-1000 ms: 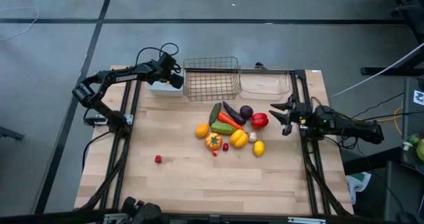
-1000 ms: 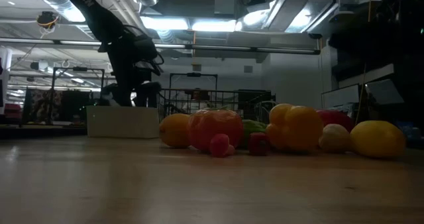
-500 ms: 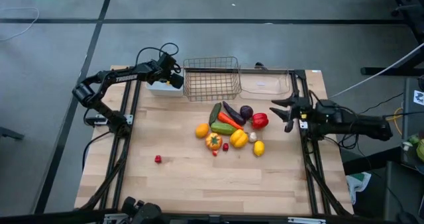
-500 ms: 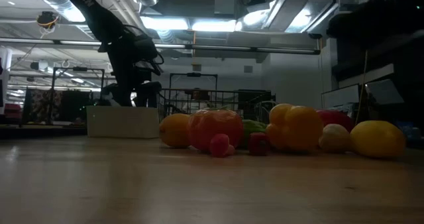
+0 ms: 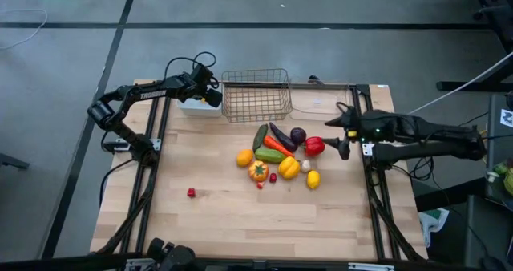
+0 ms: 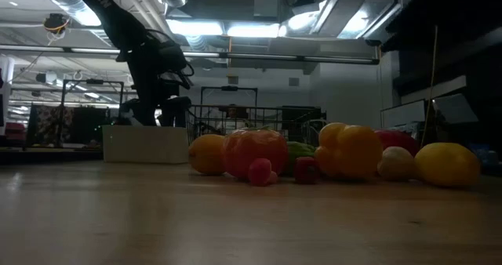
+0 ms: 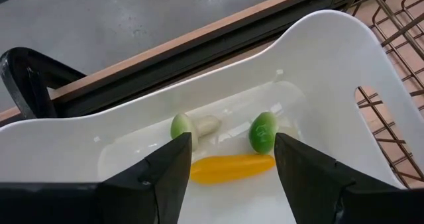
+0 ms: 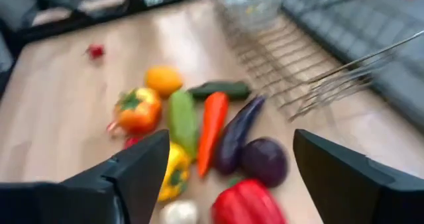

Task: Sort produce into baskets
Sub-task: Put the yellow lemon into the transparent bin

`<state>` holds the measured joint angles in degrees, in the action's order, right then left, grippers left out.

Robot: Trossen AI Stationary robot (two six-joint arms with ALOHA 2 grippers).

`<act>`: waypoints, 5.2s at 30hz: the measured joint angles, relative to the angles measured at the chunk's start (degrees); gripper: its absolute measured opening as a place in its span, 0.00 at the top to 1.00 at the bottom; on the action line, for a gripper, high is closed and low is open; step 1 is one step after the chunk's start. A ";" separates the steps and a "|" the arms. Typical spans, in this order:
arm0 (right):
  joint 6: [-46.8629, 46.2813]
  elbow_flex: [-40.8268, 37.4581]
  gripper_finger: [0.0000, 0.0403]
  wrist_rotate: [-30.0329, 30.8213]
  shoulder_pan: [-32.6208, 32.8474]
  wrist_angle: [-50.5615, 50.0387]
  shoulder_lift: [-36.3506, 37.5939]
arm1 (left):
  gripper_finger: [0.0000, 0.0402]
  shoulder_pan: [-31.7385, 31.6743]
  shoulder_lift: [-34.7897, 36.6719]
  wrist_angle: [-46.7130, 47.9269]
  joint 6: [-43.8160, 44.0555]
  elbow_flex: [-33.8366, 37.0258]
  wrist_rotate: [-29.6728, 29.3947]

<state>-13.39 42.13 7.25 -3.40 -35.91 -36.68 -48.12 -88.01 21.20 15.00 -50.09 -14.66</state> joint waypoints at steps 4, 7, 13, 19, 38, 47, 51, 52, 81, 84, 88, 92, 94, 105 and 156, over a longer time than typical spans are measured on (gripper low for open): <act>-1.56 6.18 0.19 -5.11 0.00 -3.40 -6.07 | 0.47 0.00 0.00 0.03 -0.07 0.00 0.02; -6.14 9.93 0.19 -7.00 0.00 -6.83 -10.69 | 0.47 0.00 0.00 0.02 -0.09 0.00 0.01; -19.26 14.62 0.19 -12.32 0.00 -15.53 -19.06 | 0.47 0.00 0.00 0.04 -0.07 0.00 0.02; -33.67 14.64 0.19 -20.85 0.00 -19.54 -26.83 | 0.47 0.01 0.00 0.01 -0.02 0.00 0.02; -49.76 14.60 0.19 -25.32 2.47 -22.07 -41.86 | 0.47 0.09 0.00 0.01 1.62 0.00 0.02; -54.62 14.58 0.19 -20.35 9.82 -19.39 -46.86 | 0.47 0.09 0.00 -0.01 4.11 0.00 0.02; -57.51 14.58 0.19 -18.46 11.93 -18.84 -48.39 | 0.47 0.09 0.00 -0.01 4.14 0.00 0.02; -58.24 14.58 0.19 -17.86 12.39 -18.32 -48.83 | 0.47 0.09 0.00 0.00 4.14 0.00 0.02; -62.84 14.56 0.22 -15.78 15.41 -14.59 -59.92 | 0.47 0.09 0.00 0.01 4.13 0.00 0.00; -62.84 14.56 0.29 -15.78 15.41 -14.60 -59.92 | 0.47 0.09 0.00 0.01 4.13 0.00 0.00; -62.84 14.56 0.41 -15.83 15.41 -14.64 -59.87 | 0.47 0.09 0.00 -0.01 4.13 0.00 0.00; -62.56 14.56 0.45 -17.45 15.32 -14.94 -59.85 | 0.47 0.09 0.00 -0.01 4.13 0.00 0.00; -61.76 14.56 0.44 -18.91 15.34 -15.11 -59.81 | 0.47 0.09 0.00 0.01 4.13 0.00 0.00; -59.72 16.89 0.41 -19.18 13.74 -18.25 -55.89 | 0.47 0.08 0.00 0.00 4.20 0.00 0.00; -3.83 34.88 0.41 -0.56 -42.18 -20.41 -63.24 | 0.47 0.07 0.00 0.01 4.33 0.00 0.00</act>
<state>-17.21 77.01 6.69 -45.58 -56.32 -99.92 -48.05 -88.01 21.21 19.33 -50.09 -14.66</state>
